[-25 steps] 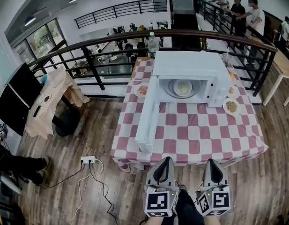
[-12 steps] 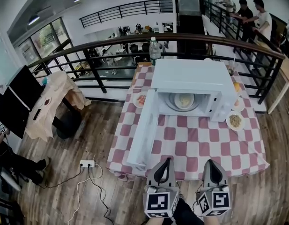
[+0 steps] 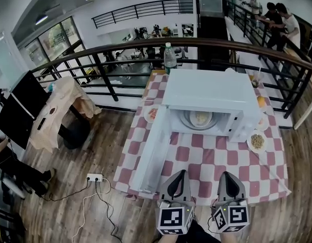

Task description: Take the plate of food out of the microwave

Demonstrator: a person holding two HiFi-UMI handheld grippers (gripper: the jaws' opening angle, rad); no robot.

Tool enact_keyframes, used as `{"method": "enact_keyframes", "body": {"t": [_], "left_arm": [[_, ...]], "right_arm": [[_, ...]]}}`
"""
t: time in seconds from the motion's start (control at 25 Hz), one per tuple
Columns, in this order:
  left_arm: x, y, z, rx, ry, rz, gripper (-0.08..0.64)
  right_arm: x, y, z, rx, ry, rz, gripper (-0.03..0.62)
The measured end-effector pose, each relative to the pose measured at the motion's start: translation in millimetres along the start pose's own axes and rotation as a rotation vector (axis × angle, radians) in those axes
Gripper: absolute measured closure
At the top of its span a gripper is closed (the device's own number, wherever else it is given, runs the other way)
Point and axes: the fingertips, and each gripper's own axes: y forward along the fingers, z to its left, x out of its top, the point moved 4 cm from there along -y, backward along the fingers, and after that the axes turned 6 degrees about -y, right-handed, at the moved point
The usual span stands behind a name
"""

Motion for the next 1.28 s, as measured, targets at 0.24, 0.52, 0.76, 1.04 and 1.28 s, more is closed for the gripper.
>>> {"method": "enact_keyframes", "body": {"t": [0.24,0.52,0.76,1.04,1.28], "left_arm": [[-4,22,-3,0.02,-0.008,0.001,0.538],[-5,39,-1,0.029,-0.102,0.003,0.538],[-11,52,4,0.052,-0.101,0.019,0.538],[-13,62,8,0.048,-0.094,0.041,0.538],[-21,81,15,0.032,-0.106,0.071,0.538]], "right_arm": [[-2,20,-16,0.022,0.011,0.004,0.598],[-3,33,-25,0.036,-0.01,0.012,0.598],[-6,45,-30,0.045,-0.011,0.025,0.598],[-9,56,-29,0.049,-0.01,0.048,0.598],[-18,72,-35,0.028,0.007,0.065,0.598]]}}
